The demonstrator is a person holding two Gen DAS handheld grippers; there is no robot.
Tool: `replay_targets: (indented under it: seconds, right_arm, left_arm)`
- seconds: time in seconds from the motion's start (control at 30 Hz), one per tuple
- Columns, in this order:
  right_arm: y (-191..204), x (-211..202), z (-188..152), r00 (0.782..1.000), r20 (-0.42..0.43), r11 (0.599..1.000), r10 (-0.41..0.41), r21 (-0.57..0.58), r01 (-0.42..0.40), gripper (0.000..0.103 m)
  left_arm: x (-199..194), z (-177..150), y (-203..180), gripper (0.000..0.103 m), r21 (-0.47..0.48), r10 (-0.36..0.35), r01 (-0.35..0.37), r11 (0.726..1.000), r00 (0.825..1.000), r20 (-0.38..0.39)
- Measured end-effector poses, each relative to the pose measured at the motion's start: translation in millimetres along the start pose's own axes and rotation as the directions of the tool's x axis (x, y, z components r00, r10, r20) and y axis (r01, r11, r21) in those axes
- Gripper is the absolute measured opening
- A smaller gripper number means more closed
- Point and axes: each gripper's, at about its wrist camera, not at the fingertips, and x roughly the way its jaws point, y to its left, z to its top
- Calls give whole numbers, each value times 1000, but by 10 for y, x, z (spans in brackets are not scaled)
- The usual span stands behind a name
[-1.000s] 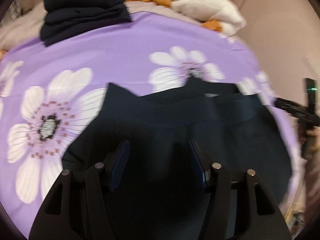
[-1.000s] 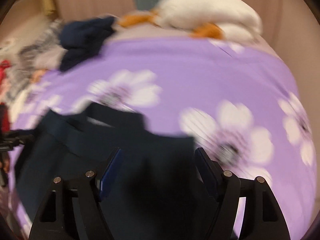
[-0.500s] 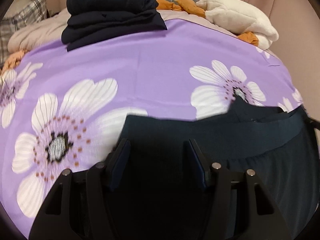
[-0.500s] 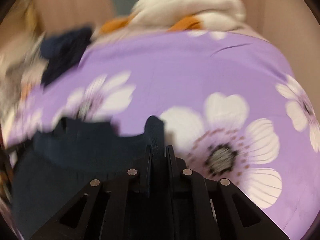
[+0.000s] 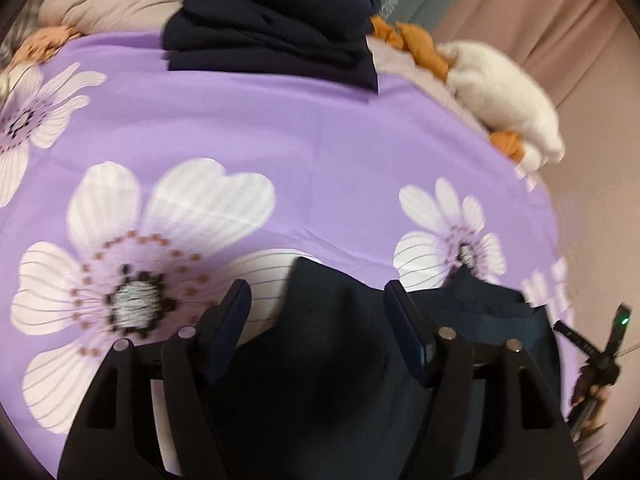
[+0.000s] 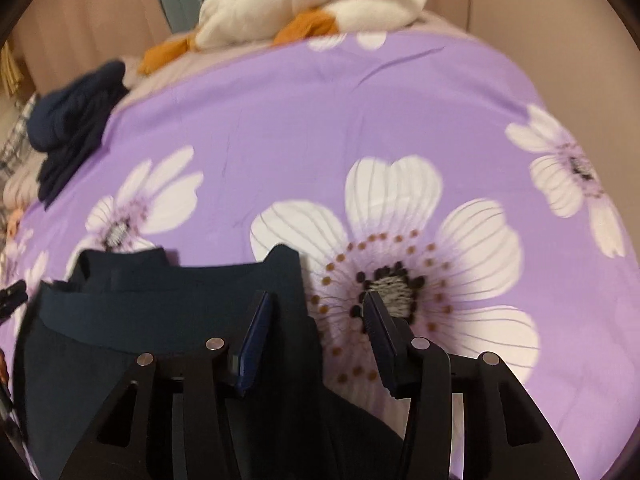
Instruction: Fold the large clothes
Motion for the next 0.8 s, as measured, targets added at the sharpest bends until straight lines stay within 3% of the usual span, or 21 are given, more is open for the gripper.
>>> replay_targets:
  seconds: [0.1, 0.27, 0.37, 0.4, 0.43, 0.5, 0.63, 0.8]
  right_arm:
    - [27, -150, -100, 998, 31, 998, 63, 13, -63, 48]
    - [328, -329, -383, 985, 49, 986, 163, -45, -161, 48]
    - [516, -436, -553, 975, 52, 972, 215, -111, -208, 48]
    - [587, -455, -597, 973, 51, 966, 226, -136, -218, 48]
    - [624, -463, -619, 971, 51, 964, 232, -148, -223, 48]
    - [704, -454, -665, 968, 39, 955, 248, -177, -237, 48]
    - [822, -368, -681, 961, 19, 945, 277, -186, -269, 48]
    - [979, -237, -626, 967, 20, 949, 254, -195, -246, 48]
  left_arm:
    - [-99, -31, 139, 77, -22, -52, 51, 998, 998, -31]
    - [223, -105, 93, 77, -39, -140, 135, 990, 975, -173]
    - [425, -93, -3, 76, -10, -124, 125, 992, 971, -203]
    - [459, -72, -25, 71, 3, -110, 112, 994, 976, -190]
    - [458, -48, -42, 49, 10, -101, 104, 995, 982, -162]
    - [441, -14, -79, 18, 34, -94, 99, 995, 988, -123]
    - [282, -25, -160, 14, 82, -79, 79, 993, 997, -10]
    - [323, 254, -159, 13, 42, -21, 19, 999, 999, 34]
